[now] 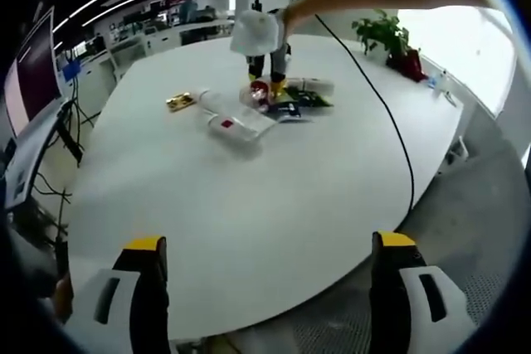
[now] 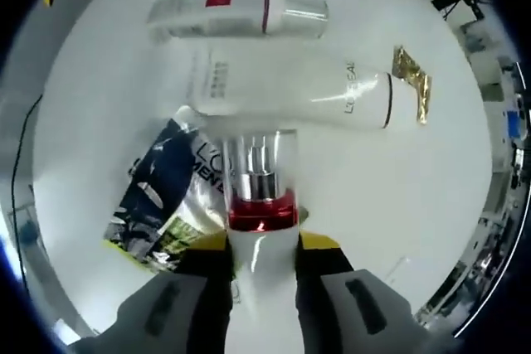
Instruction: Arrange the skincare products in the storage area until every visible bottle or jar stands upright without overlapping.
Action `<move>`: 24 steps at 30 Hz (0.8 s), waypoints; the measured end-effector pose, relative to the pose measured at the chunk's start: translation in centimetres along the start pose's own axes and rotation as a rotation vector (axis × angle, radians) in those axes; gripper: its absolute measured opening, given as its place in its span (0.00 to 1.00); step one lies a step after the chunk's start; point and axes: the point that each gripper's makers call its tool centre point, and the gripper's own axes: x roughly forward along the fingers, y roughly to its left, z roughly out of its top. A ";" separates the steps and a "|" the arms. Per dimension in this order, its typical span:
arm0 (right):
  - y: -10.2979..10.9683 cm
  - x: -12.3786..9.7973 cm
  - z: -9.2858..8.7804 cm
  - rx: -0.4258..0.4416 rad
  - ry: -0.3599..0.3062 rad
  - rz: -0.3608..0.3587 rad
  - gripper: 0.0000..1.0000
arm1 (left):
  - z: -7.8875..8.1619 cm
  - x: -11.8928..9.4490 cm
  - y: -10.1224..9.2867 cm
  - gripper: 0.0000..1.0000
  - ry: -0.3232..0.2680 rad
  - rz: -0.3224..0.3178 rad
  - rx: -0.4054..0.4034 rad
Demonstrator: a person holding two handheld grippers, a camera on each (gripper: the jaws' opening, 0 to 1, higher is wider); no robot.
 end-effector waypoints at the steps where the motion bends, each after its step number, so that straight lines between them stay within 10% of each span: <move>1: 0.0 0.0 0.0 -0.001 0.007 -0.007 0.28 | 0.0 0.0 0.0 0.95 0.000 0.001 0.002; 14: -1.1 -0.3 -0.8 0.030 0.099 -0.209 0.27 | 0.2 0.0 -0.2 0.98 -0.008 -0.001 0.027; 24: -1.0 -0.9 -1.3 0.123 0.033 -0.427 0.28 | 0.2 0.0 -0.2 0.97 -0.006 -0.006 0.037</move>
